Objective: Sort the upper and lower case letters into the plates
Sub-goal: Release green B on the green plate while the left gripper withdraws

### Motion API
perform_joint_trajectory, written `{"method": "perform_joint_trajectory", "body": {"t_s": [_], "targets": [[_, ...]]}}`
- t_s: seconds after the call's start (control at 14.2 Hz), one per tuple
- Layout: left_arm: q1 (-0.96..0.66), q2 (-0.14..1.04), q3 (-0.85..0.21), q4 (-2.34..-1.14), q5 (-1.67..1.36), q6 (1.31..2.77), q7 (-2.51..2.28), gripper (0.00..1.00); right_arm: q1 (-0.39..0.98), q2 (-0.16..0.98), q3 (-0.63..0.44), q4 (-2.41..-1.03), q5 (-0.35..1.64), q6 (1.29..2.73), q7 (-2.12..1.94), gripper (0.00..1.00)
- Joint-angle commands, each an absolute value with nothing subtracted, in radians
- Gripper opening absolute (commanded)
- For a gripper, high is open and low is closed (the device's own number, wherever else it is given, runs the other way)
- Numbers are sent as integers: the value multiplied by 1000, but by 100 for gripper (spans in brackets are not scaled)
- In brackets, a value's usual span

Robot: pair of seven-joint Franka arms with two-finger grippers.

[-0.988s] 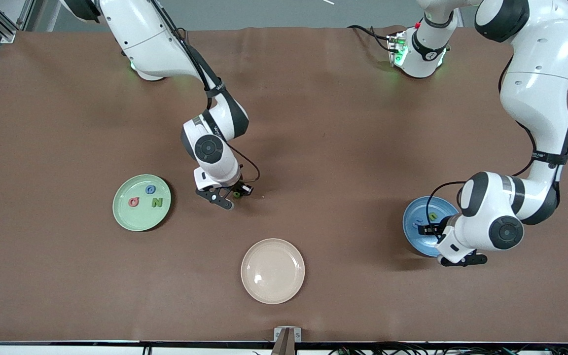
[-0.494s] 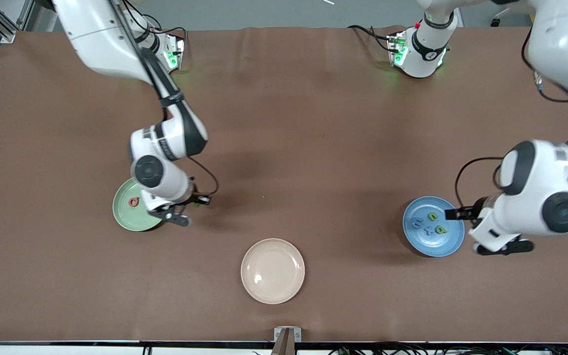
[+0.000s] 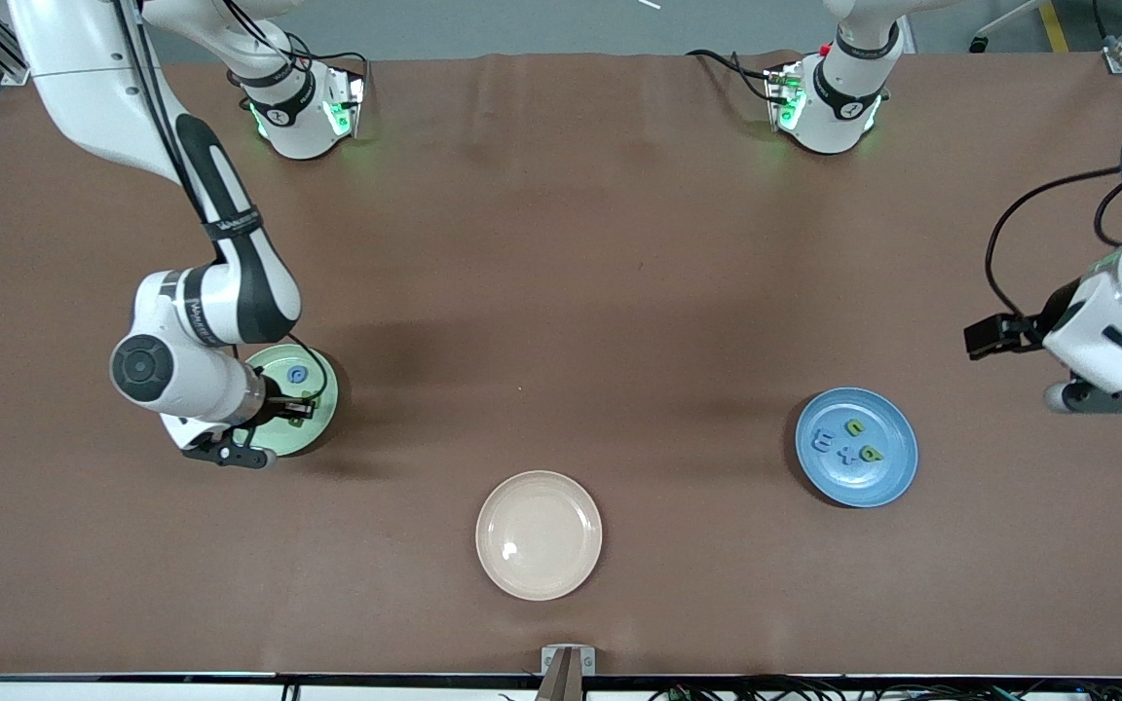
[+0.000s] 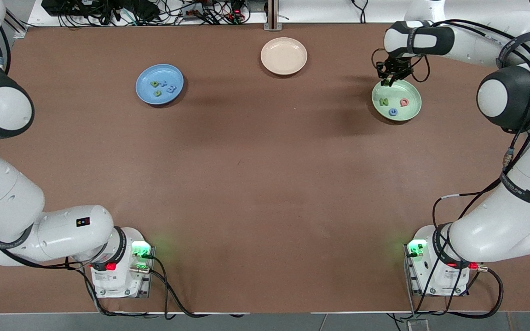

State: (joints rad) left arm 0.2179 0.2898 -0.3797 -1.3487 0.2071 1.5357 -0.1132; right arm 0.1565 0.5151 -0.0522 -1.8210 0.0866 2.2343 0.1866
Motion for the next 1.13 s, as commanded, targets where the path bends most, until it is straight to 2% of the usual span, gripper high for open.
{"method": "perform_joint_trajectory", "body": {"t_s": [0.0, 0.21, 0.28, 0.71, 0.78, 0.85, 0.92, 0.99, 1.06], "targets": [[222, 284, -396, -1324, 207, 1497, -91, 100, 97, 511, -34, -1844, 74, 2258, 98, 2], [229, 281, -397, -1292, 199, 1494, -94, 100, 91, 537, -34, -1873, 74, 2322, 89, 2], [233, 246, -399, -1289, 195, 1491, -92, 100, 91, 552, -34, -1876, 74, 2335, 89, 2], [229, 198, -403, -1292, 181, 1450, -90, 100, 77, 589, -32, -1876, 75, 2356, 90, 3], [230, 177, -399, -1295, 178, 1428, -87, 100, 77, 589, -32, -1876, 77, 2356, 91, 6], [233, 172, -397, -1298, 173, 1404, -83, 100, 77, 589, -32, -1875, 77, 2355, 92, 22], [238, 169, -397, -1299, 161, 1399, -80, 100, 77, 589, -32, -1875, 77, 2353, 92, 70], [248, 169, -397, -1298, 129, 1399, -77, 100, 77, 588, -32, -1873, 77, 2347, 92, 100], [244, 143, -391, -1307, 106, 1399, -78, 100, 78, 583, -32, -1870, 77, 2345, 91, 100]]}}
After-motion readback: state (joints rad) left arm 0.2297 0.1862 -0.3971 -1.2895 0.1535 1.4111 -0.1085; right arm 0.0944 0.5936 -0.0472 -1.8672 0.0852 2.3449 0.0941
